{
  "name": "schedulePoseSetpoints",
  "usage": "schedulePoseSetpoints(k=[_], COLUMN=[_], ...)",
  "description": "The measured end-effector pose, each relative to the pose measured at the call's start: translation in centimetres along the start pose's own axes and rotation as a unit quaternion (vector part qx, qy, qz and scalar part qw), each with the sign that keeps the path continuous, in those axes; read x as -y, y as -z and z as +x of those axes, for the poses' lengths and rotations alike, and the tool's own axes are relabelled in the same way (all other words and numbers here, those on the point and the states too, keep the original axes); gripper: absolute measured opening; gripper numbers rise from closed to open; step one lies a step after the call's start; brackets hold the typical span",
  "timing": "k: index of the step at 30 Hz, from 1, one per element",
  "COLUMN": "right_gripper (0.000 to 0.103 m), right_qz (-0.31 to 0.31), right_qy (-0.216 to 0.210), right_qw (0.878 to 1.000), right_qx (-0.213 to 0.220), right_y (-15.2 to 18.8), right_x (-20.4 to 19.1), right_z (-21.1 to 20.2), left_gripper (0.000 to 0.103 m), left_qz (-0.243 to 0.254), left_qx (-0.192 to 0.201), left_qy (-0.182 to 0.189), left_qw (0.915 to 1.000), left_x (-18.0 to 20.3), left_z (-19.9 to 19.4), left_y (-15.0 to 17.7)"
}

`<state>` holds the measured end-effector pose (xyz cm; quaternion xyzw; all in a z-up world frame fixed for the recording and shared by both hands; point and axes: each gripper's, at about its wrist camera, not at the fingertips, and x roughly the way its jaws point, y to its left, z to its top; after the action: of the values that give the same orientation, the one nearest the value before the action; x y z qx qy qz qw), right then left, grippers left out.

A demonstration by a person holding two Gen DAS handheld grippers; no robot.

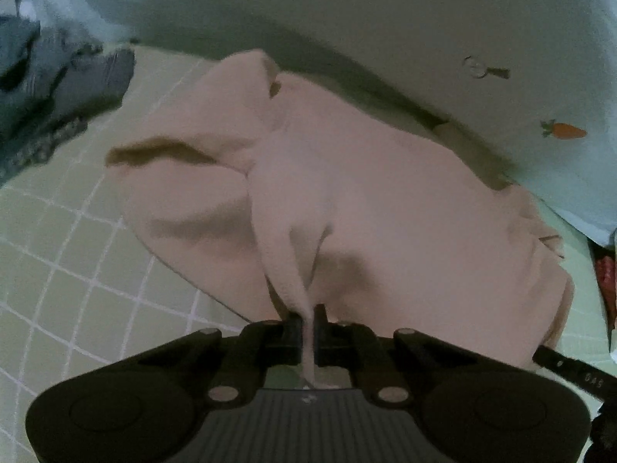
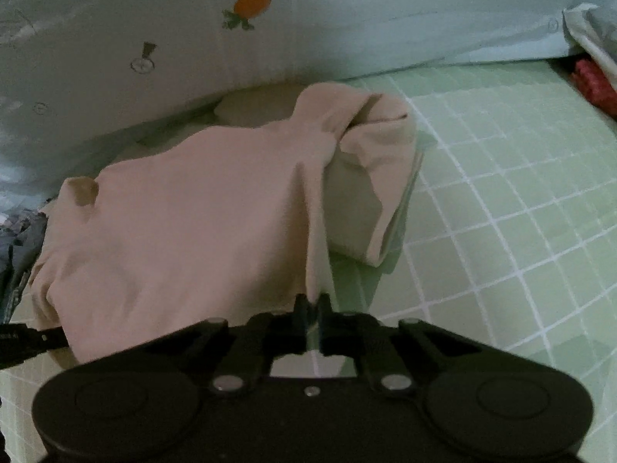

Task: Fold clothes

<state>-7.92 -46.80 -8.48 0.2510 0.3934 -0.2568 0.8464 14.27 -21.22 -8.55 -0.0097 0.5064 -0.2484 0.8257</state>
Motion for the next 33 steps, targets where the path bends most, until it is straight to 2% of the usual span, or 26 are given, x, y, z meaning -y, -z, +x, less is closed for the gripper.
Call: schedulePoseSetpoints(k=[5, 10, 13, 15, 17, 18, 21, 23, 28, 33], right_gripper=[0.003, 0.002, 0.003, 0.003, 0.008, 0.014, 0.032, 0.037, 0.059, 0.063], right_qz=[-0.009, 0.004, -0.005, -0.026, -0.021, -0.015, -0.009, -0.014, 0.007, 0.004], right_qy=[0.004, -0.014, -0.04, -0.043, -0.027, -0.025, -0.016, -0.011, -0.005, -0.004], right_qw=[0.999, 0.994, 0.99, 0.99, 0.994, 0.996, 0.998, 0.999, 0.998, 0.999], right_qx=[0.044, 0.11, 0.136, 0.129, 0.108, 0.087, 0.056, 0.048, 0.059, 0.042], right_y=[-0.3, -2.1, -3.4, -3.9, -3.8, -3.7, -2.4, -1.3, 0.7, 1.3], right_x=[0.8, 2.9, 3.1, 2.6, 2.3, 2.4, 2.7, 3.0, 4.1, 5.2], right_z=[-4.3, -11.8, -14.7, -13.9, -11.4, -9.9, -7.1, -6.2, -6.6, -5.6], left_gripper=[0.005, 0.005, 0.006, 0.008, 0.013, 0.014, 0.035, 0.053, 0.054, 0.059], left_qz=[0.014, 0.017, 0.038, 0.038, 0.024, 0.02, 0.004, -0.009, -0.026, -0.015], left_qx=[0.038, 0.093, 0.119, 0.115, 0.087, 0.075, 0.052, 0.041, 0.008, 0.011], left_qy=[0.011, 0.051, 0.038, 0.02, -0.005, -0.013, -0.021, -0.012, -0.019, 0.007], left_qw=[0.9991, 0.9943, 0.9915, 0.9925, 0.9959, 0.9969, 0.9984, 0.9991, 0.9994, 0.9998], left_x=[-0.3, -0.5, 0.3, 0.5, 0.4, 0.4, 0.2, -0.5, -2.1, -1.9], left_z=[-5.1, -12.6, -13.9, -12.0, -9.3, -8.5, -7.0, -6.7, -6.1, -5.9], left_y=[0.4, -0.1, -0.4, -0.3, 0.1, 0.5, 2.0, 3.0, 4.0, 3.9])
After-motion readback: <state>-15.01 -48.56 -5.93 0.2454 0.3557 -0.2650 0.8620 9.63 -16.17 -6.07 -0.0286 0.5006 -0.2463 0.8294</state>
